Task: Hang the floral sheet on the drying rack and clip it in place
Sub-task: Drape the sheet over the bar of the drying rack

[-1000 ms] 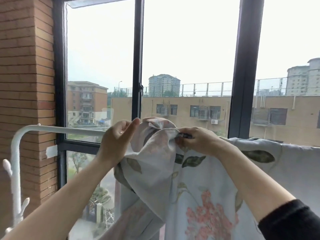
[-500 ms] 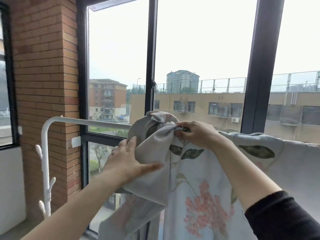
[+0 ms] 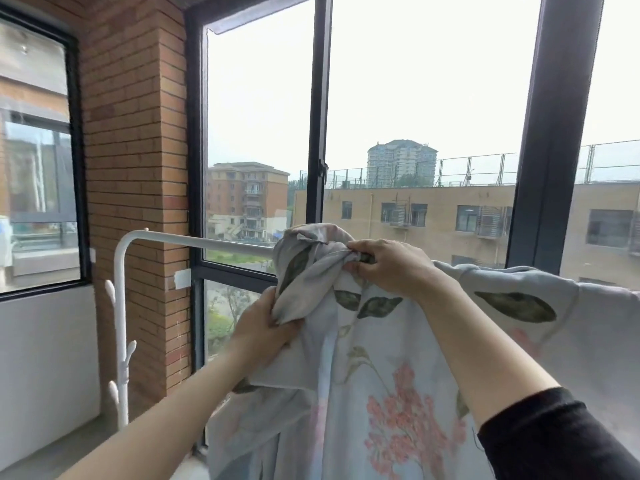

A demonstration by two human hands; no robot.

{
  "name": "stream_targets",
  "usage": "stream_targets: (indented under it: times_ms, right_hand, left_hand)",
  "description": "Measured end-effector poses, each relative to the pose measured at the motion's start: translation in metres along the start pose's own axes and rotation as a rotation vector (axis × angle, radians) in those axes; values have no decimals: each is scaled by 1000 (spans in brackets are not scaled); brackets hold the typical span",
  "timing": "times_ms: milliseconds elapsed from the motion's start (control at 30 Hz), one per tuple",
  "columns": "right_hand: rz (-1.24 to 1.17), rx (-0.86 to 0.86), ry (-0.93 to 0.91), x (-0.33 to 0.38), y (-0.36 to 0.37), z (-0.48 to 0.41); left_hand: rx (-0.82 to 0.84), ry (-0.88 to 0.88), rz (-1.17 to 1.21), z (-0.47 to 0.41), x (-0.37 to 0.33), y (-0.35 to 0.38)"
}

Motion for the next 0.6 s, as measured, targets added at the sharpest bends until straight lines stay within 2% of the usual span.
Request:
stream_targets:
  times_ms: [100, 300, 433, 600]
  right_hand:
    - [-12, 23, -16, -1, 0, -2]
    - [-60, 38, -3, 3, 3, -9]
    - [-99, 49, 39, -3, -2, -4]
    - [-130, 36, 90, -1, -2, -6]
  left_hand:
    - [31, 109, -75, -5, -1, -29]
    - [-103, 149, -22, -54, -15, -73]
    - [-138, 211, -123, -107, -32, -100]
    - [-90, 285, -236, -173, -48, -93]
Point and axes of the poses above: each hand's wrist, its own z-axis away from the middle knuckle, its own y-axis out of the palm, x = y × z, the point moved 1 cm from there along -z, towards the middle knuckle, and after that the axes turned 5 degrees about -x, right-handed, at the moved point
